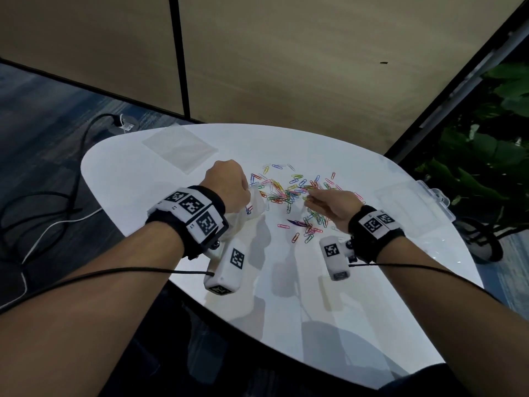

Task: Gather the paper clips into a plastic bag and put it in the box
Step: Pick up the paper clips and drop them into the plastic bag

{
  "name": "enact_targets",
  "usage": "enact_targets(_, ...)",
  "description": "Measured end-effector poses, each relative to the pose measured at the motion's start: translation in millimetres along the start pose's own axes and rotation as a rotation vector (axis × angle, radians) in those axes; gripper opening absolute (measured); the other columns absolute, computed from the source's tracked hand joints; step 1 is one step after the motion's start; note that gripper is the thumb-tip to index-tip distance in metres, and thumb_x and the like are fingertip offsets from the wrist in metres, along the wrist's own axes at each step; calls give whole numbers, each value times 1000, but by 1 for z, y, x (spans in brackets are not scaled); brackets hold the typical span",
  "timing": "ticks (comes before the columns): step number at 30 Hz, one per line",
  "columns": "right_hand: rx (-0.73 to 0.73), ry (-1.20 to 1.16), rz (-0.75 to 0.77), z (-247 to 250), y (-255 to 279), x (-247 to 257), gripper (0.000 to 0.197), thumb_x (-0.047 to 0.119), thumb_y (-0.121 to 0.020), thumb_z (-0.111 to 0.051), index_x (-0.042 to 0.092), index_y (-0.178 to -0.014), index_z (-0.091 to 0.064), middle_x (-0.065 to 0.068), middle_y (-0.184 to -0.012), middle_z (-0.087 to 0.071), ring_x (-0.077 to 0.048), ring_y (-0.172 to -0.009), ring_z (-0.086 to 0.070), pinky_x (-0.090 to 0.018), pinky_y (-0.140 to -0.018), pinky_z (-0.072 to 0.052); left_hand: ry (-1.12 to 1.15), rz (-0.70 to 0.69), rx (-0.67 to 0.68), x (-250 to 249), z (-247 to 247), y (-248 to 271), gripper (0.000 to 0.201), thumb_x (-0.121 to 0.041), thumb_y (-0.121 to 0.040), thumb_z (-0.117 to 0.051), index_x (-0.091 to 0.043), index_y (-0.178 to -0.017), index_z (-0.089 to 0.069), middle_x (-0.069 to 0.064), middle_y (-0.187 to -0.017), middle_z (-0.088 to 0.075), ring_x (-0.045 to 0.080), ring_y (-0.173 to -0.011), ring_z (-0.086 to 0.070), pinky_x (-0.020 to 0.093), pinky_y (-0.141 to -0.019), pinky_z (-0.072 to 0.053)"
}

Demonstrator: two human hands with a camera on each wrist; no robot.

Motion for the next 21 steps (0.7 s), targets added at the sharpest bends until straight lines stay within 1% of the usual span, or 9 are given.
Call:
enact_targets(3, 188, -238, -13, -38, 30, 16, 23, 4, -87, -70, -9, -106, -65, -15, -90, -71, -25, -90, -73, -23, -74, -59, 24, -8, 20, -5, -4, 1, 19, -8, -86, -58, -13, -82, -76, 1, -69, -65, 26, -84, -73, 35, -80, -60)
enact_targets(7, 254, -221, 31, -79, 57, 14, 24, 2, -88, -68, -13, -106, -65, -16, -87, -70, -23, -83, -71, -26, -79, -61, 99, -13, 31, -7, -8, 3, 21, -5, -86, -57, -8, -81, -77, 7, -69, -74, 22, -71, -75, 35, -79, -62)
enact_targets(9, 229, 0, 154, -90, 63, 9, 15, 7, -88, -69, -7, -94, -71, -17, -86, -72, -24, -80, -71, -30, -81, -61, 129, -18, 16, -8, -7, 5, 23, -3, -85, -55, -7, -81, -77, 9, -68, -75, 20, -69, -75, 35, -78, -62)
enact_targets(10, 204, 228, 278, -93, 65, 9, 14, 13, -88, -69, 0, -88, -75, -14, -85, -75, -25, -80, -72, -32, -81, -60, 139, -18, 12, -9, -6, 6, 24, -3, -83, -54, -7, -81, -77, 9, -68, -75, 20, -70, -75, 34, -78, -62)
enact_targets(12, 203, 730, 541, -99, 74, 13, 17, 22, -89, -65, 13, -87, -80, -3, -84, -77, -19, -81, -72, -29, -78, -58, 159, -15, 19, -9, -5, 6, 24, -3, -82, -55, -10, -82, -78, 8, -69, -75, 18, -70, -75, 34, -79, -62)
enact_targets(13, 224, 872, 633, -101, 80, 17, 18, 21, -91, -63, 14, -91, -80, 0, -85, -77, -15, -79, -72, -25, -76, -56, 171, -14, 22, -8, -4, 6, 23, -3, -82, -55, -10, -84, -77, 8, -71, -75, 18, -69, -75, 34, -79, -62)
enact_targets(15, 230, 957, 751, -100, 87, 28, 19, 19, -93, -61, 13, -95, -79, 1, -85, -77, -12, -74, -71, -23, -75, -55, 178, -16, 19, -8, -4, 5, 22, -3, -85, -56, -9, -91, -76, 6, -74, -75, 19, -69, -76, 34, -80, -62)
enact_targets(18, 92, 861, 808, -80, 75, 37, 17, 21, -92, -63, 15, -93, -78, 5, -85, -76, -8, -75, -71, -30, -79, -59, 141, -39, 8, -8, -2, 5, 23, -1, -83, -55, -8, -85, -77, 9, -75, -76, 20, -72, -75, 35, -80, -62)
enact_targets(21, 96, 1157, 847, -56, 56, 16, 25, 27, -96, -55, 20, -111, -73, 3, -114, -72, -13, -99, -67, -38, -92, -54, 131, -40, 9, -6, -1, 4, 21, -1, -85, -57, -6, -89, -76, 11, -86, -75, 24, -73, -75, 36, -80, -62)
Point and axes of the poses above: each hand's wrist, its own y-axis away from the middle knuckle, its own z-axis out of the back of the hand, x = y × z, the point moved 3 cm from there along -y, towards the middle knuckle
